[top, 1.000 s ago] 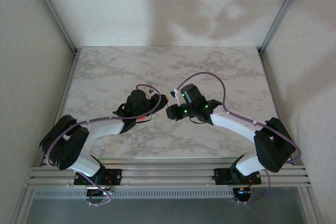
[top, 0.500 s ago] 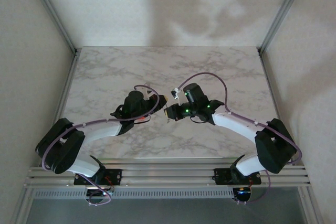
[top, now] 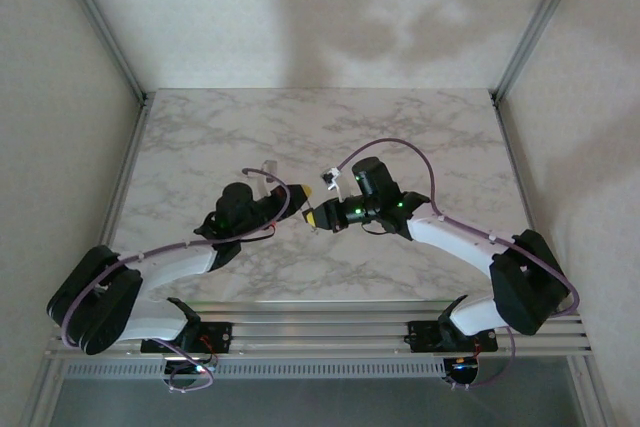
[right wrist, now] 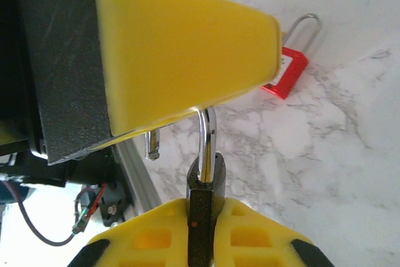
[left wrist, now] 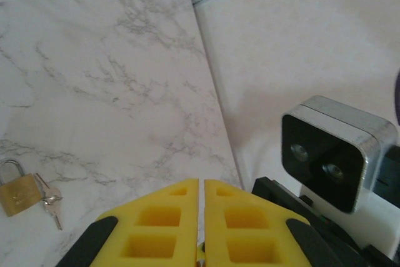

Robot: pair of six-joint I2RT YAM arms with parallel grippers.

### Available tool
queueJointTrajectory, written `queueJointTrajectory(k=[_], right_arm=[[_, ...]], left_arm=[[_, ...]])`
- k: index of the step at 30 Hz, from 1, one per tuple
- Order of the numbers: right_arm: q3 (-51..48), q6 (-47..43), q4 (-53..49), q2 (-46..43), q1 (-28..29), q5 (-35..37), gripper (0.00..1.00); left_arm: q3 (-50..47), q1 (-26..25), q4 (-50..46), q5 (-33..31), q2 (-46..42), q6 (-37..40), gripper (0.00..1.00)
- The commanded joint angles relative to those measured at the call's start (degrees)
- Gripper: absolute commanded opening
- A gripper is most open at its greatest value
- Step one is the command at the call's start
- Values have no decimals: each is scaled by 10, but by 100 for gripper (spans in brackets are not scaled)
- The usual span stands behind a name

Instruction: Lock with the key

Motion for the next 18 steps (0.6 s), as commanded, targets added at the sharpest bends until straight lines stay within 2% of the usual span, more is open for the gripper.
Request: queueJointTrajectory(k=[1, 18], right_arm=[[-12, 2, 6, -14, -12, -33, 0], [-14, 14, 35, -14, -12, -135, 0]], left_arm=[[-19, 17, 57, 32, -29, 21, 0], [-71, 46, 124, 88, -72, 37, 0]])
